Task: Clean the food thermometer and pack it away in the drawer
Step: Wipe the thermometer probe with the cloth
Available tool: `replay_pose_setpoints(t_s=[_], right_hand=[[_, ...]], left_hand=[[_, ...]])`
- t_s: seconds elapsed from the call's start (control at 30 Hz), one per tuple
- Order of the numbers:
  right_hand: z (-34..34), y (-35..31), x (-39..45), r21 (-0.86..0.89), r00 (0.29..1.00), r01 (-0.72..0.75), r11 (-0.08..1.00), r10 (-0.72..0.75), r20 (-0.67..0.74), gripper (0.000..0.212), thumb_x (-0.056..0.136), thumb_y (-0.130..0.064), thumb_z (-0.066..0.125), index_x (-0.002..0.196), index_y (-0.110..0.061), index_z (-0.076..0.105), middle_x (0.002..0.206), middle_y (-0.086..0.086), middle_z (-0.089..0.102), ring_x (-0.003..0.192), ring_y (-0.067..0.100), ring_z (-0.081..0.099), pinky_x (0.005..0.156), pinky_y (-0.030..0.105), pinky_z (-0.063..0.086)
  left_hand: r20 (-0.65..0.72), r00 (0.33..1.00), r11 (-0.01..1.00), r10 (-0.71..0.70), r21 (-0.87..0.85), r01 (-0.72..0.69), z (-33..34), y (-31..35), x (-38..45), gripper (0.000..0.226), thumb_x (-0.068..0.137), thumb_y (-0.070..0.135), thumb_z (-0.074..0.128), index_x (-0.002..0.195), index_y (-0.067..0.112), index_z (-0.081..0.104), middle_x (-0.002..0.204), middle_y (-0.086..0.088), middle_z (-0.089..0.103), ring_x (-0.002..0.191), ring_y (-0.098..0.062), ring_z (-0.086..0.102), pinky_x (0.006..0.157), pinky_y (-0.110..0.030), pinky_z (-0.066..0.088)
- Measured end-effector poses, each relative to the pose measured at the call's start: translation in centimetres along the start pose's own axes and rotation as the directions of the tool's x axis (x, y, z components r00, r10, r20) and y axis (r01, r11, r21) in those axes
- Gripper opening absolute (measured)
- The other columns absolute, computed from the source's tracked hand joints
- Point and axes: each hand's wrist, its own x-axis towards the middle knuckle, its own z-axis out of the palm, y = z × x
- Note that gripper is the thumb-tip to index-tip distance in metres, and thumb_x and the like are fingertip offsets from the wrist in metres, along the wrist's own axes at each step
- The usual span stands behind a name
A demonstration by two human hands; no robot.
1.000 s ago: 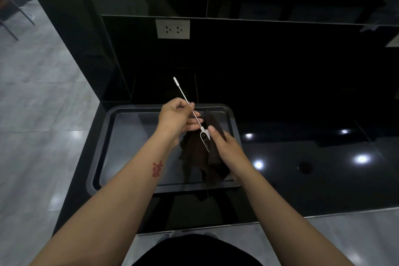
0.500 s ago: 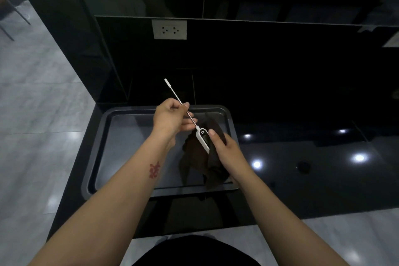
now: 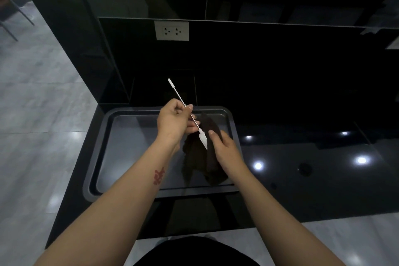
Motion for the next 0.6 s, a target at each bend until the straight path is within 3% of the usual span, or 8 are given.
replay_pose_setpoints(t_s=[0.17, 0.37, 0.47, 0.53, 0.6], right_hand=[[-0.8, 1.7, -0.5, 0.09, 0.996, -0.088, 0.992, 0.09, -0.015, 0.017, 0.096, -0.036, 0.056, 0.098, -0.025, 0.069, 0.104, 0.008, 0.072, 0.097, 0.022, 0.069, 0.089, 0.037, 0.055], [-0.6, 2.1, -1.0, 0.205, 0.997, -0.074, 0.976, 0.078, -0.013, 0.026, 0.091, -0.044, 0.062, 0.111, -0.028, 0.068, 0.111, 0.001, 0.073, 0.102, 0.017, 0.069, 0.093, 0.038, 0.055], [-0.6, 1.8, -1.0, 0.227, 0.996, -0.034, 0.973, 0.051, -0.072, 0.025, 0.095, -0.037, 0.059, 0.114, -0.023, 0.064, 0.108, 0.0, 0.072, 0.099, 0.013, 0.07, 0.082, 0.026, 0.055], [-0.6, 1.5, -1.0, 0.236, 0.994, -0.004, 0.972, 0.03, -0.106, 0.023, 0.096, -0.036, 0.057, 0.115, -0.024, 0.062, 0.106, -0.004, 0.071, 0.098, 0.009, 0.069, 0.078, 0.021, 0.053], [-0.7, 1.4, -0.9, 0.232, 0.994, 0.008, 0.973, 0.017, -0.105, 0.026, 0.097, -0.038, 0.055, 0.119, -0.026, 0.059, 0.11, -0.004, 0.069, 0.102, 0.01, 0.067, 0.084, 0.024, 0.052]], left_hand=[[0.014, 1.0, 0.999, 0.021, -0.04, -0.021, -1.0, 0.8, 0.5, 0.011, 0.098, 0.014, 0.057, 0.091, 0.005, 0.054, 0.076, -0.015, 0.064, 0.064, -0.026, 0.072, 0.053, -0.031, 0.059], [0.03, 0.999, 0.997, 0.04, -0.064, -0.038, -1.1, 1.1, 0.7, 0.012, 0.098, 0.015, 0.057, 0.09, 0.006, 0.055, 0.082, -0.012, 0.062, 0.072, -0.024, 0.071, 0.058, -0.029, 0.06], [0.083, 0.995, 0.99, 0.046, 0.128, -0.057, -0.7, 0.4, 0.7, 0.017, 0.094, 0.024, 0.063, 0.095, 0.007, 0.064, 0.088, -0.005, 0.065, 0.088, -0.022, 0.066, 0.075, -0.031, 0.059], [0.139, 0.99, 0.948, 0.025, 0.31, -0.067, -0.4, -0.3, 0.3, 0.025, 0.082, 0.048, 0.067, 0.084, 0.024, 0.071, 0.087, 0.006, 0.069, 0.1, -0.02, 0.064, 0.09, -0.035, 0.052], [0.149, 0.989, 0.879, -0.013, 0.473, -0.06, -0.2, -0.8, -0.3, 0.038, 0.067, 0.07, 0.061, 0.078, 0.035, 0.071, 0.088, 0.017, 0.068, 0.115, -0.018, 0.054, 0.103, -0.04, 0.041]])
